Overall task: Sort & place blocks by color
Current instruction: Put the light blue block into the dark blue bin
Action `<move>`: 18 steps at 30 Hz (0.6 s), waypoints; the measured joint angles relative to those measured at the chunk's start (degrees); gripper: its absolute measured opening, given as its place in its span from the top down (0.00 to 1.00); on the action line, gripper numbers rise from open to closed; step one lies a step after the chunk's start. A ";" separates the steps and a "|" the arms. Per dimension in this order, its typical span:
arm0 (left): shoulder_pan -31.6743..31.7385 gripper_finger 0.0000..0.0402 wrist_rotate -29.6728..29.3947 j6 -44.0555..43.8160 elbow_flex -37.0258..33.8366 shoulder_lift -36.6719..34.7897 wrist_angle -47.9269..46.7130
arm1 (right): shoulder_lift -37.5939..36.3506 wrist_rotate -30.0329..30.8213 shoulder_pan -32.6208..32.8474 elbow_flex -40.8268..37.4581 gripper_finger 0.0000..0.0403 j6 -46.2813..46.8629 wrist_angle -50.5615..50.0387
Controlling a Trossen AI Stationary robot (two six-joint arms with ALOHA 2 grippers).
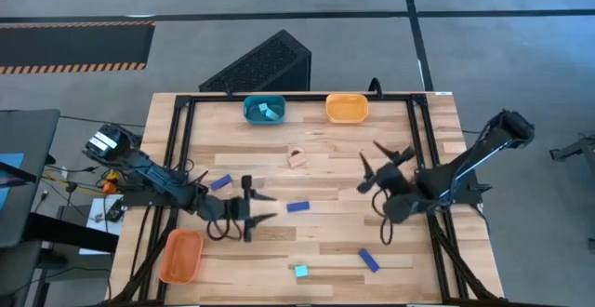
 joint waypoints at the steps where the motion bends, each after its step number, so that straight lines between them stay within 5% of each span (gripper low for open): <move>1: 0.23 0.57 -0.84 -0.74 -0.41 0.00 0.37 | -0.94 0.09 -0.69 0.21 0.40 3.19 -2.92; 4: 0.60 0.60 -3.45 -2.37 -1.41 -0.04 0.41 | -4.15 -2.56 -1.63 0.02 0.42 12.94 -14.35; 11: 0.81 0.62 -14.14 -6.64 -3.52 -0.11 0.46 | -13.41 -19.46 -3.58 -0.25 0.44 35.47 -34.11; 14: 0.80 0.62 -10.16 -4.78 -3.52 -0.11 2.78 | -14.68 -24.48 -2.37 -1.75 0.43 36.22 -29.59; 18: 1.51 0.62 -1.83 -0.47 -3.49 -0.11 8.70 | -12.52 -31.26 0.27 -6.01 0.43 30.10 -10.87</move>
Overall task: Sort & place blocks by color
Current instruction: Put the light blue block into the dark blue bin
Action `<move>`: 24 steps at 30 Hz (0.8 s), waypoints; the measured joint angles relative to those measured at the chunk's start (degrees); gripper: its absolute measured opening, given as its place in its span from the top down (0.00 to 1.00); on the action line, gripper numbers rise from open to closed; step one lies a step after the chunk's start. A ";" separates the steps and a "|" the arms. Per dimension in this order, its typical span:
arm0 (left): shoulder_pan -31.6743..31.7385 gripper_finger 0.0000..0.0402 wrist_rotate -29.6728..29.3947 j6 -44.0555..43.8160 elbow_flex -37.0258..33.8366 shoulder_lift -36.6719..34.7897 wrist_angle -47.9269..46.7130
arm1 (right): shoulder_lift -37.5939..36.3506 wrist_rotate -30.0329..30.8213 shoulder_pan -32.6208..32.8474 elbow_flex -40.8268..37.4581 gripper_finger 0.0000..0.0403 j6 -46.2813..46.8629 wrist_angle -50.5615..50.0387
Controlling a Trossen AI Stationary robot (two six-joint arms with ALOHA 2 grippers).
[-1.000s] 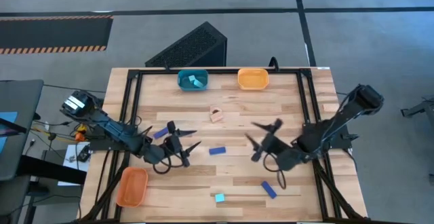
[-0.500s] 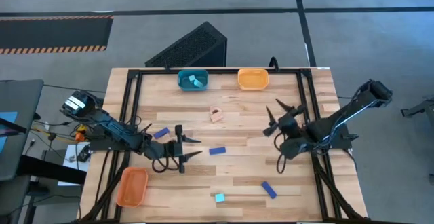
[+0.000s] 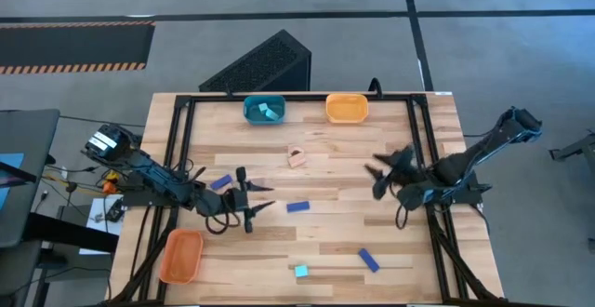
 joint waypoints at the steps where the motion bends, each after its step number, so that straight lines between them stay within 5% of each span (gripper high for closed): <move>1: 0.18 0.62 2.17 0.11 0.00 0.00 1.02 | 1.29 -1.37 0.82 -1.02 0.43 -1.95 5.74; 5: -0.05 0.62 10.21 -3.10 0.04 0.00 1.72 | 9.41 -3.16 4.39 -3.68 0.43 -7.80 24.57; 10: -2.75 0.62 10.26 -7.51 0.04 0.00 1.63 | 23.24 -3.20 8.01 -3.64 0.43 -11.35 42.95; 24: -14.84 0.62 -7.10 -16.86 0.04 0.04 0.25 | 51.85 -5.59 13.34 9.82 0.40 -15.30 58.08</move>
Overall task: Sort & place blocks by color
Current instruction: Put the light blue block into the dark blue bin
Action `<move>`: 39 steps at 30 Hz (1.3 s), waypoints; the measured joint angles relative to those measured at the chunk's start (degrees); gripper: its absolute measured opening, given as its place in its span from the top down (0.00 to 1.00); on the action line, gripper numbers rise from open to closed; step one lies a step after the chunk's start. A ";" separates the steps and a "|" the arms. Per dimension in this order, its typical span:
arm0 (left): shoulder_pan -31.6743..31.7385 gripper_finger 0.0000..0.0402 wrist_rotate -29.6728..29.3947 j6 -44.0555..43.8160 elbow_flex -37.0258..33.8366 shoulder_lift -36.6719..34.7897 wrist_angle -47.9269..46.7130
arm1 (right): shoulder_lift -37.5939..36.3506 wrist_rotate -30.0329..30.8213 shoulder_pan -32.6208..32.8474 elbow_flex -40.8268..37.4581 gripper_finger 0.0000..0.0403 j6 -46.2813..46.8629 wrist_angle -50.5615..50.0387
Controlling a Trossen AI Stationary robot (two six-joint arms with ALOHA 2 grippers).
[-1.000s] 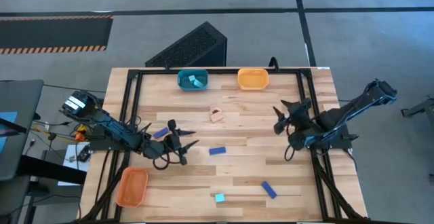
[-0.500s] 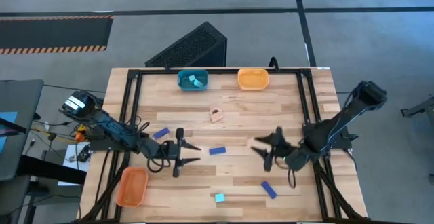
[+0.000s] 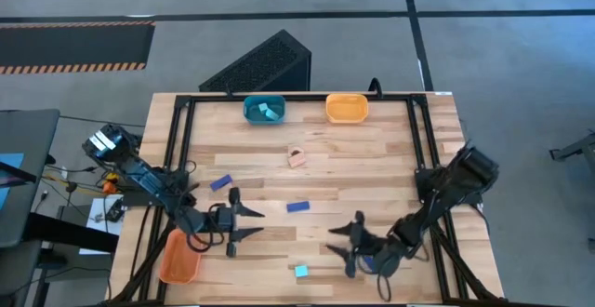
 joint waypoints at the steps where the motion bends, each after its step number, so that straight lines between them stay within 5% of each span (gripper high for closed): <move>1: -0.39 0.62 -0.40 -1.01 0.00 0.00 -0.28 | 1.62 -1.52 -0.23 1.49 0.39 -1.18 -0.23; 13: -5.42 0.55 -7.62 -14.54 0.00 0.00 -10.23 | 10.48 -21.26 -3.14 15.09 0.34 -8.95 -2.83; 22: -8.98 0.42 -9.82 -20.07 0.04 1.12 -12.19 | 12.22 -23.14 -4.76 16.06 0.34 -10.13 -4.40; 32: -9.02 0.42 -11.47 -19.83 5.65 15.39 -8.06 | 17.97 -24.83 -6.19 19.69 0.34 -9.61 -5.12; 39: -9.00 0.42 -11.00 -17.36 9.24 17.89 -8.33 | 17.97 -27.12 -6.10 19.71 0.34 -7.93 -6.96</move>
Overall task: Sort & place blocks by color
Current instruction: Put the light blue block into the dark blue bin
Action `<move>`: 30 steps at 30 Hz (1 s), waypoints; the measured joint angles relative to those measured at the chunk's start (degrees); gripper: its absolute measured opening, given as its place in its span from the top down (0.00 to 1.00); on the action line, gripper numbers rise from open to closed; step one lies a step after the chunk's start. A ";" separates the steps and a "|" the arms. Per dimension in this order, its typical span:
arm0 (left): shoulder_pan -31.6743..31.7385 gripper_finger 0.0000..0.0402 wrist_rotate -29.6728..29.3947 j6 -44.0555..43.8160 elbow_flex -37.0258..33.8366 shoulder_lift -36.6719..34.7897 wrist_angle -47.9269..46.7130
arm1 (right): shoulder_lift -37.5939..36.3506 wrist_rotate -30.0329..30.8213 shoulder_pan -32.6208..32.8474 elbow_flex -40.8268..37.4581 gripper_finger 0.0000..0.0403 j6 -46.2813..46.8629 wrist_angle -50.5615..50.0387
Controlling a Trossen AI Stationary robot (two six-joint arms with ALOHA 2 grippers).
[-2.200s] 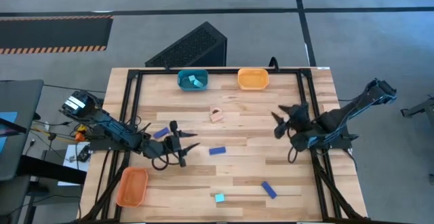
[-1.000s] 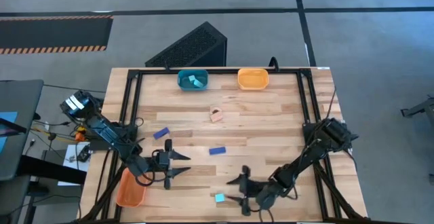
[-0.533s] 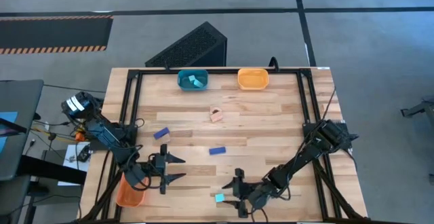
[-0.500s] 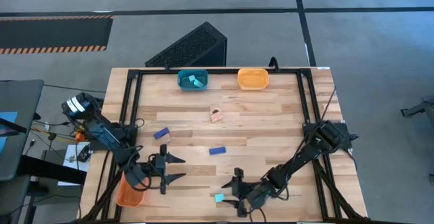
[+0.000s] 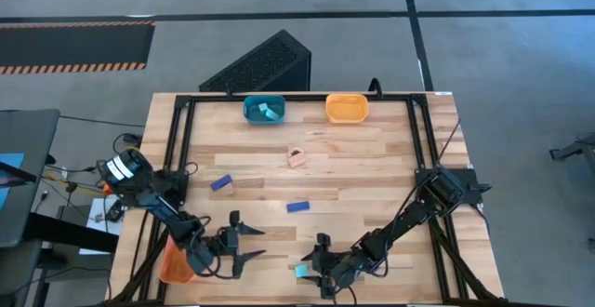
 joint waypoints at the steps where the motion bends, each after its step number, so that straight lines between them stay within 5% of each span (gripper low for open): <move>1: -0.03 0.42 -0.17 0.10 0.12 -0.03 0.00 | 0.04 -0.47 0.00 0.00 0.34 0.08 -0.13; 19: -0.15 0.42 -1.39 -0.96 0.58 -0.10 -1.74 | 2.43 -1.68 -0.63 0.07 0.37 2.35 0.72; 30: 2.83 0.42 3.68 0.19 0.34 -0.12 -4.42 | 0.27 -7.32 -4.41 0.00 0.70 -2.92 -1.15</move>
